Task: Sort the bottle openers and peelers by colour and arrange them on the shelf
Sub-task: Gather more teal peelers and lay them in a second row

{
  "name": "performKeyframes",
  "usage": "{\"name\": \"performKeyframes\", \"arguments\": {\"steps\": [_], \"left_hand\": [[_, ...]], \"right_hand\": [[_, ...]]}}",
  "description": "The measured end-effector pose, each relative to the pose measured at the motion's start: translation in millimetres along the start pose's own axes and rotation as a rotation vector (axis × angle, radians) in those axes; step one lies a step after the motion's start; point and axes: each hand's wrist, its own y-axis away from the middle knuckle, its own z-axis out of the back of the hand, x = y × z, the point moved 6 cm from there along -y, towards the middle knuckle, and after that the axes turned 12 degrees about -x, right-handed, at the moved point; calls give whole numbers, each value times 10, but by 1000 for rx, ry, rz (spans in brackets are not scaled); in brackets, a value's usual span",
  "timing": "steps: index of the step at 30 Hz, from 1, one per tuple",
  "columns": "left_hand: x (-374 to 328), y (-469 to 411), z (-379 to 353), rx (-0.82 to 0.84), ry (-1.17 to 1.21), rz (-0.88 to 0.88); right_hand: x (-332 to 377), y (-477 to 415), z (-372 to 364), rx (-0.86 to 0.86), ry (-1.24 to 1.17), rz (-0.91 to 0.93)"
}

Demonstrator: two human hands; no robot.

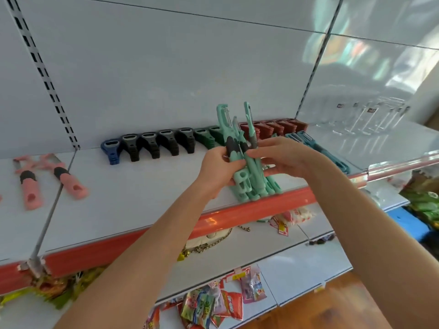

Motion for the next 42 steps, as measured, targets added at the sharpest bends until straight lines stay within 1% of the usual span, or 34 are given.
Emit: {"name": "performKeyframes", "arguments": {"steps": [3,5,11,15,17,19,21,24,29,31,33,36,40,42], "left_hand": [[53,12,-101,-45,31,12],[63,13,-138,-100,56,0],[-68,20,-204,-270,91,-103],[-55,39,-160,-387,16,-177],[9,58,-153,-420,-40,-177],[68,62,-154,-437,-68,-149],[115,49,-155,-440,-85,-108],[163,12,-161,-423,-163,-55],[211,-16,-173,-390,-243,3],[210,-29,-167,-395,-285,-5],[207,-44,-157,-402,-338,-24],[187,-69,-145,-415,-471,-58],[166,-81,-121,-462,-642,-95],[152,-96,-123,-484,-687,-129]], "right_hand": [[-90,-56,54,25,-56,-19],[-102,-96,76,45,-90,2],[21,-199,205,116,-138,173],[23,-265,145,239,-199,222],[-55,-294,94,290,-186,213],[-146,-327,76,300,-162,192],[-221,-364,95,273,-153,163],[-307,-429,168,188,-132,112],[-375,-516,278,71,10,128],[-394,-533,312,41,78,131],[-421,-523,310,54,156,133],[-469,-511,321,36,267,152],[-476,-518,348,-39,316,218],[-483,-500,354,-65,311,234]]}}
